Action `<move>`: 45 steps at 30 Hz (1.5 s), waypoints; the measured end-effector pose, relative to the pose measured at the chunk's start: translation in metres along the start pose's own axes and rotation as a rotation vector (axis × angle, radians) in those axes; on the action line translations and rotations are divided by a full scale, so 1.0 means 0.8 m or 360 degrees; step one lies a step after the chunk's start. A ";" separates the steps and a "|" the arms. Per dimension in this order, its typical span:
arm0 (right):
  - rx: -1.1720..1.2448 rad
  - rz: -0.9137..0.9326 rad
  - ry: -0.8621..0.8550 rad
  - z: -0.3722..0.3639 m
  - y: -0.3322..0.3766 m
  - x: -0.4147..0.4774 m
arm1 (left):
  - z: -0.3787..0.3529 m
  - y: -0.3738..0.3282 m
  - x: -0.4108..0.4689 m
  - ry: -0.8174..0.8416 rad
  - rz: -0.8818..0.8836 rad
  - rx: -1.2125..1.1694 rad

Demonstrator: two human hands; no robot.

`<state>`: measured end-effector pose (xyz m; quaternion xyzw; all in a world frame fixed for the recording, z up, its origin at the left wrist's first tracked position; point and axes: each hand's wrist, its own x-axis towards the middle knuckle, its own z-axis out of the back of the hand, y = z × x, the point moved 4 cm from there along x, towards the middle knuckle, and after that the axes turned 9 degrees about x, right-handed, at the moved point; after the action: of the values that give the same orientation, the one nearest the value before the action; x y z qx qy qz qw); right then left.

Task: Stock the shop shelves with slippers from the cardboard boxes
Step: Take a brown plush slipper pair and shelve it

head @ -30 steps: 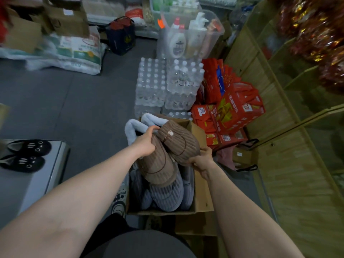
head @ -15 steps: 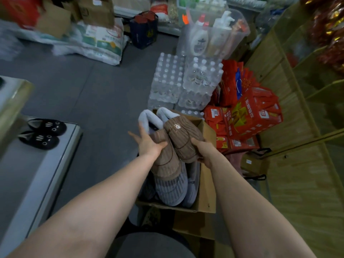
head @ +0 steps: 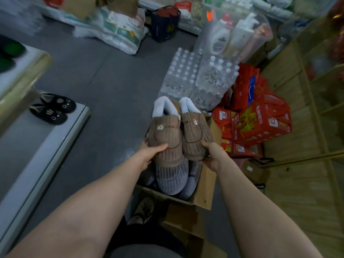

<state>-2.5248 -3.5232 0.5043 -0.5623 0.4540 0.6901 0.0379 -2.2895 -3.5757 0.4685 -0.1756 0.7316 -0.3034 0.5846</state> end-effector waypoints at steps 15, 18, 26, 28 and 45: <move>0.0313 0.0165 0.0438 -0.133 -0.028 -0.050 | 0.126 -0.051 -0.057 -0.0313 -0.0462 -0.0519; 0.0165 0.0139 0.0510 -0.193 -0.055 -0.071 | 0.187 -0.031 -0.079 -0.0420 -0.0479 -0.0660; -0.0157 -0.0073 0.0632 -0.322 -0.197 -0.131 | 0.352 0.056 -0.167 -0.0652 -0.0464 -0.0821; -0.0173 -0.0100 0.0678 -0.347 -0.224 -0.146 | 0.382 0.079 -0.184 -0.0666 -0.0442 -0.0859; -0.0641 -0.0332 0.0797 -0.496 -0.373 0.015 | 0.526 0.212 -0.060 -0.1006 -0.0301 -0.1086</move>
<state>-2.0669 -3.6201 0.3381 -0.7539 0.2438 0.5989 -0.1164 -1.8555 -3.5191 0.3389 -0.5073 0.5565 -0.0292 0.6574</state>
